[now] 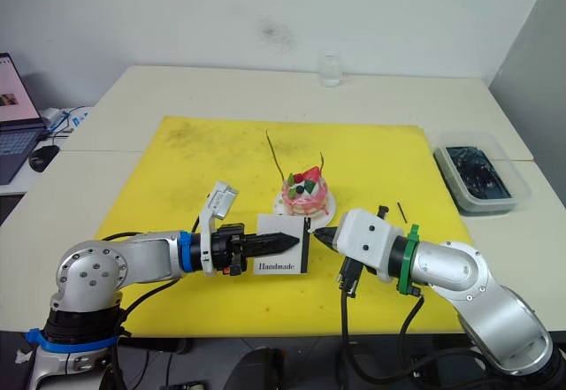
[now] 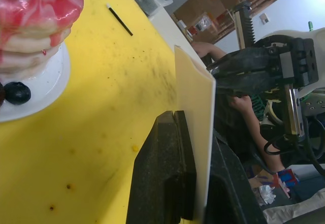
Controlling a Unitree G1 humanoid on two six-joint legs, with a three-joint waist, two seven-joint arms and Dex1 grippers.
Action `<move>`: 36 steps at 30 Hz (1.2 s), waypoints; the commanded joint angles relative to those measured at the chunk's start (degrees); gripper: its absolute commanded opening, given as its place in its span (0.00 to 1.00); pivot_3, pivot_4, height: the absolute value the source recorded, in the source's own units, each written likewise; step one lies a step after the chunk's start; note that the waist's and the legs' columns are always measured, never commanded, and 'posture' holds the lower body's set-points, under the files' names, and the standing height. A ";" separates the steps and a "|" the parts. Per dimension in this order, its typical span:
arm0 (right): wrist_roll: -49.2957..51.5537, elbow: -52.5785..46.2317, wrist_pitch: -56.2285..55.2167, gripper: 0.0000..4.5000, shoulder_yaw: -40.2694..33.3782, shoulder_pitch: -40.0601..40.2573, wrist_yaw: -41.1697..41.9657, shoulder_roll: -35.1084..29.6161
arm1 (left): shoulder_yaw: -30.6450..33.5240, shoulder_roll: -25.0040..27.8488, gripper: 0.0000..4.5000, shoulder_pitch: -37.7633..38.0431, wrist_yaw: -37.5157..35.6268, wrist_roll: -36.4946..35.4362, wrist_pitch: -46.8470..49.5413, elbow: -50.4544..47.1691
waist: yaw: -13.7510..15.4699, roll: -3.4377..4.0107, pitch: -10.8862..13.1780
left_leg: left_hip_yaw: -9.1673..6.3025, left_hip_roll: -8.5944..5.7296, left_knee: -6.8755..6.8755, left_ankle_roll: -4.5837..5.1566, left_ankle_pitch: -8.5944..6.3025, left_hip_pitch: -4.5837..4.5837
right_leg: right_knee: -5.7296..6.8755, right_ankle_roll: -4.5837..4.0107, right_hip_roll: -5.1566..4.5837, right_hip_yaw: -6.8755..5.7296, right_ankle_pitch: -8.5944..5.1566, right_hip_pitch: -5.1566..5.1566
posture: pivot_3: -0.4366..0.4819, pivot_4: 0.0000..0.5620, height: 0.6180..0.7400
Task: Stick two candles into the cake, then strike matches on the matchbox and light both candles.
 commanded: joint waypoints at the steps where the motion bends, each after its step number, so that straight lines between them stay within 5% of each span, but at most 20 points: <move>1: -1.53 0.17 -1.60 0.00 0.95 -1.53 -0.61 0.84 | 0.24 0.41 0.00 -0.83 -0.50 -1.25 -0.41 -1.22 | 0.00 0.00 0.00 | 0.01 0.00 0.00 0.00 0.00 0.00 | 0.00 0.00 0.00 0.01 0.00 0.00 | 0.48 0.27 1.00; 36: -4.51 0.95 1.12 0.00 3.70 -2.71 -0.44 2.00 | -1.91 0.20 0.00 0.44 -1.13 3.88 -4.30 -3.82 | 0.03 0.00 0.00 | 0.00 0.00 0.01 0.00 0.00 0.00 | 0.01 0.00 0.00 0.00 0.00 0.00 | 0.48 0.27 1.00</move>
